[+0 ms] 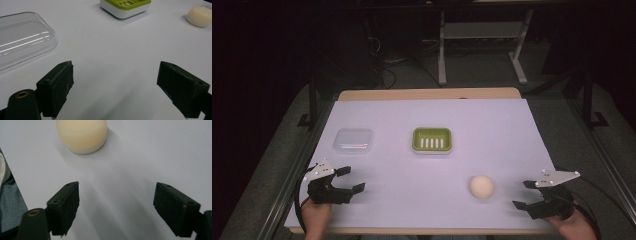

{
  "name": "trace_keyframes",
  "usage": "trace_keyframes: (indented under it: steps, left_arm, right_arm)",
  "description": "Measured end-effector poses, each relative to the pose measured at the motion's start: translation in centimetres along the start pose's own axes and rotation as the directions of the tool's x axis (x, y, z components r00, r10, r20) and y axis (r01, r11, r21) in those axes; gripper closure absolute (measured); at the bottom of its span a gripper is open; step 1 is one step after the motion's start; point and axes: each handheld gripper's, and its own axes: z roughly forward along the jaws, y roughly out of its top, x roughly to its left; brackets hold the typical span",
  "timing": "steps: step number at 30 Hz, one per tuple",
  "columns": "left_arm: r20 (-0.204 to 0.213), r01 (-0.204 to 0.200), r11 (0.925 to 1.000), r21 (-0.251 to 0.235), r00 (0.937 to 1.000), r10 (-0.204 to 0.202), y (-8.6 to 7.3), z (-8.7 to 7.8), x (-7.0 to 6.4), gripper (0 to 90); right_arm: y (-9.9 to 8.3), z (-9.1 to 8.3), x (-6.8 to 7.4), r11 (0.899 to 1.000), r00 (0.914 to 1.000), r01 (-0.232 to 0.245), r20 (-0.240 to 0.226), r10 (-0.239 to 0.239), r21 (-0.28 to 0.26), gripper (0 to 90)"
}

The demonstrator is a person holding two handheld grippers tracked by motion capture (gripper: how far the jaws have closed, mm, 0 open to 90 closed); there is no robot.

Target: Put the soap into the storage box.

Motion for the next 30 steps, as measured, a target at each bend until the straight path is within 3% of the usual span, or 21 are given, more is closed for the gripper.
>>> trace_keyframes:
  steps: [14, 30]
  left_arm:
    - [-0.002, -0.005, 1.0, -0.007, 1.0, 0.005, 0.1, -0.1, -0.1, 13.2]
    - [0.003, -0.004, 1.0, -0.005, 1.0, 0.004, 0.1, 0.1, -0.2, 13.2]
  right_arm:
    - [0.6, 0.3, 0.8, 0.999, 0.9996, 0.028, 0.007, -0.028, 0.016, 20.0]
    - [2.1, 1.3, 1.9, 0.997, 0.9965, 0.069, -0.05, -0.067, 0.032, 17.8]
